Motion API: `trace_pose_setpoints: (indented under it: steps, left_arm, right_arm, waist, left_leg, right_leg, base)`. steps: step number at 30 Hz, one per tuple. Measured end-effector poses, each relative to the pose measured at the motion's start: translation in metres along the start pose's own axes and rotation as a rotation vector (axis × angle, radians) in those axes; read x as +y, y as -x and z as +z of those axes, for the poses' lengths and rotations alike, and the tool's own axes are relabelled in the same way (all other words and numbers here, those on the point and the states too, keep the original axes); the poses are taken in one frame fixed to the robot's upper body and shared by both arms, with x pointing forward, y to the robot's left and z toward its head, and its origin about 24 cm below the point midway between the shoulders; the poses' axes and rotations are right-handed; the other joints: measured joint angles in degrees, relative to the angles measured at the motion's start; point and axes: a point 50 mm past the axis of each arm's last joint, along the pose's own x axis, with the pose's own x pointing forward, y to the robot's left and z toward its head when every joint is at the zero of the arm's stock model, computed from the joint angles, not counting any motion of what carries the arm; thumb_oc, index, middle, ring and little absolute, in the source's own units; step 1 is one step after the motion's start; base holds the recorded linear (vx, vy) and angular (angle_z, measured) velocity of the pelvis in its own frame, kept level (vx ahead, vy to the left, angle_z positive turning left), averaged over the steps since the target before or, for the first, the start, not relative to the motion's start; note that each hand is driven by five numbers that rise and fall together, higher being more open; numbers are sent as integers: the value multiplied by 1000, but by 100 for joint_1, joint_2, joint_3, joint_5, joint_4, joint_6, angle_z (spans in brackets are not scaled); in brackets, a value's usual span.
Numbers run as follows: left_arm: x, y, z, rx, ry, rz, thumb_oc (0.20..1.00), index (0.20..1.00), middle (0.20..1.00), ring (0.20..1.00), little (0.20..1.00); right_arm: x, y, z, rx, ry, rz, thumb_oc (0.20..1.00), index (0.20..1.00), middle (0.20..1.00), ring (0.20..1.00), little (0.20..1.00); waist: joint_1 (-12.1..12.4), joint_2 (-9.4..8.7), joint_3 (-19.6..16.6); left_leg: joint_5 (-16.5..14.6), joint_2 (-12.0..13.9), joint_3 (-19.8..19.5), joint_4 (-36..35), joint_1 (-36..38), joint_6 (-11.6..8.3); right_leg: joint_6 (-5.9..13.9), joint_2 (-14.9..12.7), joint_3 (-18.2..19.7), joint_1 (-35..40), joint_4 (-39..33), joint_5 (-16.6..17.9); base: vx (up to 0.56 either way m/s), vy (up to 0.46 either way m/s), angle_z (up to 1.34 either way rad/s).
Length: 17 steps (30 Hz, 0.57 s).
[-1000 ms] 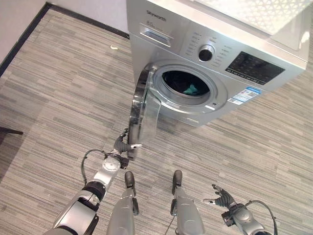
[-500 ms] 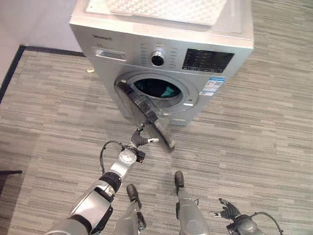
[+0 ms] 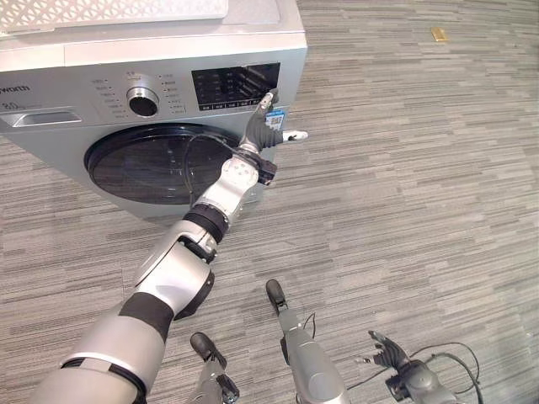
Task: Grab the laundry basket,head to the washer,open it,put in the laundry and shut it.
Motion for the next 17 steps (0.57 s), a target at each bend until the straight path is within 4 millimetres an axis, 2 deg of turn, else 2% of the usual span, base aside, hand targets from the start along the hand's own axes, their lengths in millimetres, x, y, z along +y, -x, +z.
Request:
trace_pose_setpoints:
  steps: [3, 5, 6, 7, 8, 10, 11, 12, 13, 14, 17]
  left_arm:
    - [4, 11, -29, 79, 7, 16, 1000, 1000, 1000, 1000, 1000]
    - [-2, 21, -48, 134, 46, 16, 1000, 1000, 1000, 1000, 1000]
    - [-10, 32, -64, 168, 105, 14, 1000, 1000, 1000, 1000, 1000]
    - [-17, 50, -89, 230, 141, 5, 1000, 1000, 1000, 1000, 1000]
    - [-22, 66, -104, 257, 174, -11, 1000, 1000, 1000, 1000, 1000]
    - [-41, 102, -122, 264, 249, -78, 1000, 1000, 1000, 1000, 1000]
    - [-45, 112, -132, 296, 251, -98, 1000, 1000, 1000, 1000, 1000]
    - [-44, 131, -146, 340, 275, -107, 1000, 1000, 1000, 1000, 1000]
    - [-42, 143, -152, 357, 299, -110, 1000, 1000, 1000, 1000, 1000]
    - [-26, 159, -166, 398, 286, -95, 1000, 1000, 1000, 1000, 1000]
    - [-12, 192, -187, 475, 322, -52, 1000, 1000, 1000, 1000, 1000]
  right_arm:
    - [0, 1, -4, 16, -3, -3, 1000, 1000, 1000, 1000, 1000]
    - [-1, 1, -4, 15, -8, -7, 1000, 1000, 1000, 1000, 1000]
    - [-1, 0, -3, 15, -15, -13, 1000, 1000, 1000, 1000, 1000]
    - [1, -1, 1, 4, -22, -10, 1000, 1000, 1000, 1000, 1000]
    - [1, -4, 9, -20, -30, -12, 1000, 1000, 1000, 1000, 1000]
    - [2, -3, 6, -6, -72, -26, 1000, 1000, 1000, 1000, 1000]
    - [3, -3, 5, 0, -80, -31, 1000, 1000, 1000, 1000, 1000]
    - [0, -4, 5, 5, -119, -54, 1000, 1000, 1000, 1000, 1000]
    - [-2, -4, 4, 10, -152, -68, 1000, 1000, 1000, 1000, 1000]
    - [-6, -2, -3, 34, -176, -90, 1000, 1000, 1000, 1000, 1000]
    - [-4, -1, -11, 77, -192, -91, 1000, 1000, 1000, 1000, 1000]
  waist:
    - [168, 138, 6]
    - [340, 239, 11]
    - [385, 345, 29]
    - [541, 419, 12]
    - [662, 471, 27]
    - [781, 570, 30]
    - [891, 593, 22]
    - [1106, 618, 14]
    - [1146, 629, 8]
    - [1335, 679, -148]
    - [1509, 711, -259]
  left_leg:
    - [41, 59, -168, 0, -91, -59]
    - [45, 63, -251, 0, -110, -59]
    - [55, 67, -378, 0, -98, -76]
    - [62, 76, -493, 1, -44, -82]
    - [61, 83, -631, 0, 27, -83]
    - [63, 96, -877, 1, 270, -86]
    - [61, 96, -959, 1, 369, -85]
    - [-4, 89, -1133, -2, 590, -113]
    - [-21, 76, -1219, -1, 738, -115]
    - [-117, 9, -1368, -2, 858, -82]
    - [-137, -77, -1464, -2, 1181, -67]
  right_leg:
    - [-60, 29, -160, -1, 1, -36]
    - [-76, 21, -242, 35, 2, -45]
    - [-85, 10, -357, 115, 2, -53]
    - [-92, 9, -473, 247, 2, -75]
    - [-118, -10, -628, 395, 4, -132]
    - [-111, -17, -856, 797, 1, -247]
    - [-120, -25, -944, 959, 1, -311]
    - [-107, -54, -1123, 1286, 0, -440]
    - [-96, -76, -1224, 1474, 0, -478]
    - [-59, -151, -1366, 1707, 5, -626]
    - [22, -228, -1462, 2116, 1, -621]
  base:
    - [4, -46, 18]
    - [18, -41, 23]
    - [79, -39, 46]
    - [77, -40, 51]
    - [104, -37, 54]
    - [73, 2, 58]
    - [59, 30, 66]
    - [62, 37, 60]
    - [40, 63, 75]
    - [40, 61, 47]
    - [-6, 62, 24]
